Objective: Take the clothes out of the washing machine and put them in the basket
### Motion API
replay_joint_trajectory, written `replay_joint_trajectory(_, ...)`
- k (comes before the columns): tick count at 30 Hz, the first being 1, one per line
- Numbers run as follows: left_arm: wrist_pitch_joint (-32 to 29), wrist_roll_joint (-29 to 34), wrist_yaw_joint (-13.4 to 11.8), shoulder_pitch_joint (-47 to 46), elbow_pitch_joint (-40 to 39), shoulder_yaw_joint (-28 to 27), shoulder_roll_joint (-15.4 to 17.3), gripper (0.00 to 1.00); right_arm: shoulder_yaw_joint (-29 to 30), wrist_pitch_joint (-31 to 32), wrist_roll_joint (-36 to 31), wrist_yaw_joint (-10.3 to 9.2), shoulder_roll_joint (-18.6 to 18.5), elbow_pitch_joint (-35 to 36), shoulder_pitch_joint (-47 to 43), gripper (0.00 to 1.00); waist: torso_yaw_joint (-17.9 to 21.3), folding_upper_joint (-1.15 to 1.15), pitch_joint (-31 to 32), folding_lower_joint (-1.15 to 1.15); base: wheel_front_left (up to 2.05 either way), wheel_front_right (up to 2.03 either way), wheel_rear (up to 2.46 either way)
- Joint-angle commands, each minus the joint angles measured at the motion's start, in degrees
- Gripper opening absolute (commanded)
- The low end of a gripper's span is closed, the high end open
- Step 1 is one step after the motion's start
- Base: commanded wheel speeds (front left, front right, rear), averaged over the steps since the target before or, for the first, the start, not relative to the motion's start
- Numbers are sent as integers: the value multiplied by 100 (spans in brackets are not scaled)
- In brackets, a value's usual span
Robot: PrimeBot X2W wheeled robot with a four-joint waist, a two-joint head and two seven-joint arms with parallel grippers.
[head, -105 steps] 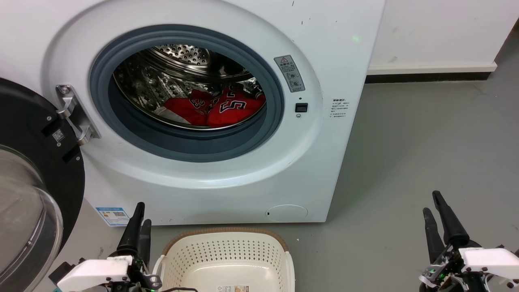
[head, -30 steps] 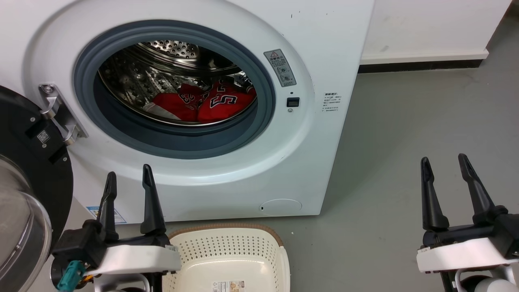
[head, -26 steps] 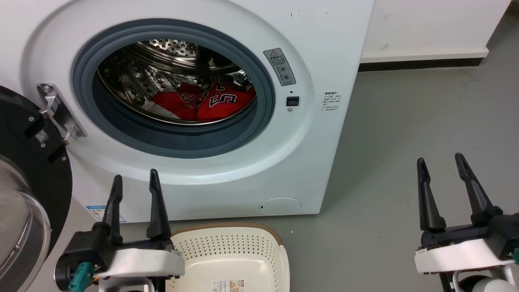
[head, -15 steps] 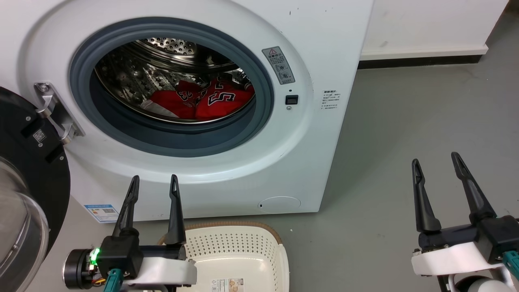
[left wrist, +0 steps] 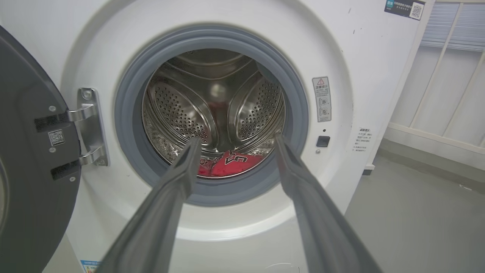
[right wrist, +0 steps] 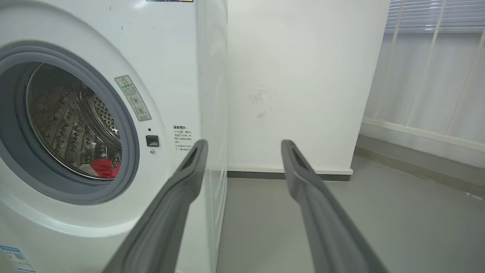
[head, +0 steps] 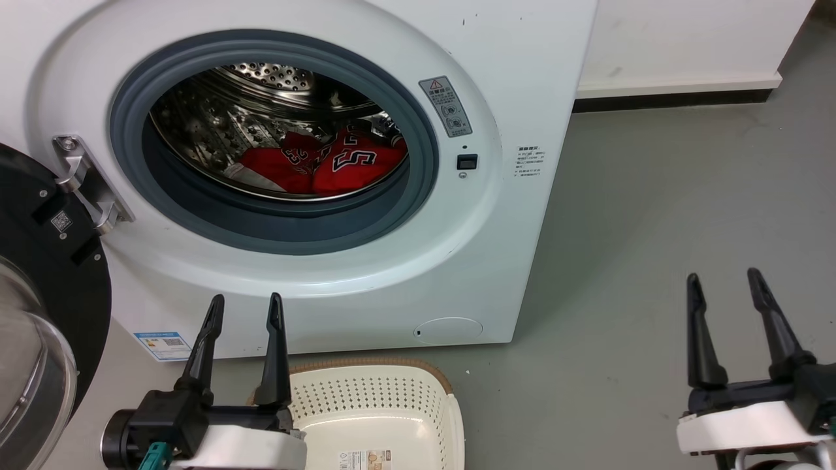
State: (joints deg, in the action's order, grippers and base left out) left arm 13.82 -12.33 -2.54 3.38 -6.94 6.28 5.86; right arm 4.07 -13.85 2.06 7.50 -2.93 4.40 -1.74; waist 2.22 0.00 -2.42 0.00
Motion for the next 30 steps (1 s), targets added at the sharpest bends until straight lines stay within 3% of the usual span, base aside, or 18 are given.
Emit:
replay_joint_trajectory(1, 55, 166, 213, 36, 36, -145, -74, 100, -70, -45, -159, -2, 13, -13, -6, 100, 0, 0, -2, 0, 0, 0, 0)
replay_joint_trajectory(5, 102, 474, 511, 78, 106, -338, -202, 100, -65, -97, -314, -3, 9, -28, -7, 100, 6, 0, -10, 0, 0, 0, 0)
replay_joint_trajectory(8, 123, 735, 599, 90, 147, -377, -228, 100, -62, -124, -425, -3, 8, -19, -5, 100, 11, 0, -15, 0, 0, 0, 0)
replay_joint_trajectory(27, 154, 823, 720, 41, 177, -473, -303, 100, -73, -140, -430, -4, 9, -45, 46, 100, 44, 0, -24, 0, 0, 0, 0)
replay_joint_trajectory(30, 154, 920, 562, 85, 193, -540, -302, 100, -72, -140, -392, -4, 8, -50, 60, 100, 125, 0, -72, 0, 0, 0, 0)
